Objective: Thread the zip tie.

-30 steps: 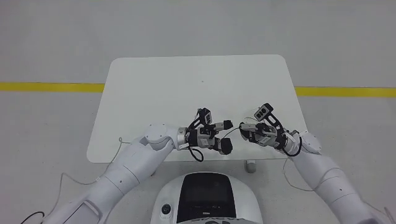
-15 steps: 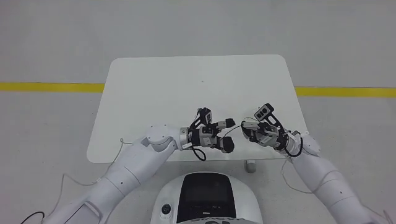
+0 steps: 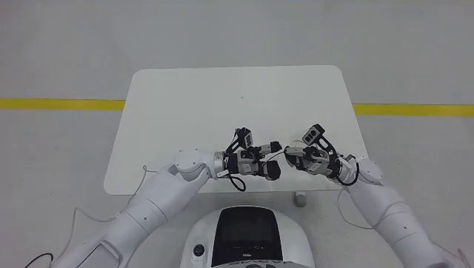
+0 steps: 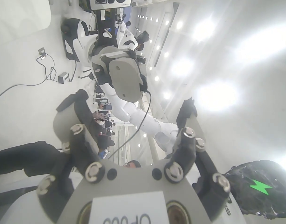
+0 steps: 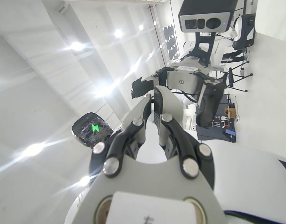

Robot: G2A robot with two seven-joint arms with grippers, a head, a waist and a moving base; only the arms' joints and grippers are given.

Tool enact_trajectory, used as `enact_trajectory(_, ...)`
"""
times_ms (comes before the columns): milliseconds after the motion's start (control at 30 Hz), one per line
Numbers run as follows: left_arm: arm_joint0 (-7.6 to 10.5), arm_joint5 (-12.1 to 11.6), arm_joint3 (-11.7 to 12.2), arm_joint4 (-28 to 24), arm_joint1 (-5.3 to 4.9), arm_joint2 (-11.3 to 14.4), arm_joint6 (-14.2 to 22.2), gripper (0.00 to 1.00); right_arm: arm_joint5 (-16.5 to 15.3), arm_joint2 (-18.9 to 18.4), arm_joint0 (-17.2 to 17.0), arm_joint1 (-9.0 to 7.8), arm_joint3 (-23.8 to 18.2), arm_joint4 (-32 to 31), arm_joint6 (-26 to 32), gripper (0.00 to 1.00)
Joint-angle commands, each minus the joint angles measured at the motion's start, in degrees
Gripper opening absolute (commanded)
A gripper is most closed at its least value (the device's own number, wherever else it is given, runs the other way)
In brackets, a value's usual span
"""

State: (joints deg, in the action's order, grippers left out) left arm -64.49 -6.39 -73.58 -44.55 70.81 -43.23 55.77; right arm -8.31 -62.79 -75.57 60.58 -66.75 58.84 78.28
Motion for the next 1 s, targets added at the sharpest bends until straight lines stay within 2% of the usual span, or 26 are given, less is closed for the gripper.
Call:
enact_trajectory(0, -0.1, -0.05, -0.08, -0.01, -0.06, -0.16, -0.03, 0.57, -0.03, -0.61, -0.06, -0.07, 0.08, -0.33, -0.01, 0.0)
enact_trajectory(67, -0.2, 0.02, -0.18, -0.01, -0.1, -0.23, -0.02, 0.57, -0.04, -1.23, -0.35, -0.08, -0.07, 0.5, 0.29, 0.0)
enact_trajectory(167, -0.29, 0.37, -0.42, -0.17, -0.09, -0.01, 0.66, 0.62, -0.28, -1.73, -0.82, 0.01, -0.51, 1.21, 0.57, 0.0)
enact_trajectory(400, -0.1, 0.79, -0.17, -1.78, 0.11, 0.4, 2.36, 0.64, -0.89, -1.04, -1.17, 0.76, -0.91, 2.38, 0.17, 0.0)
enact_trajectory(600, 0.3, 0.98, 0.89, -3.27, 0.36, 0.71, 3.64, 0.56, -0.87, -0.09, -0.56, 1.39, -0.22, 1.89, -0.05, 0.0)
enact_trajectory(967, 0.7, 0.82, 1.7, -3.44, 0.61, 1.1, 3.66, 0.54, -1.15, -0.5, -0.36, 2.01, 0.39, 2.08, 0.46, 0.0)
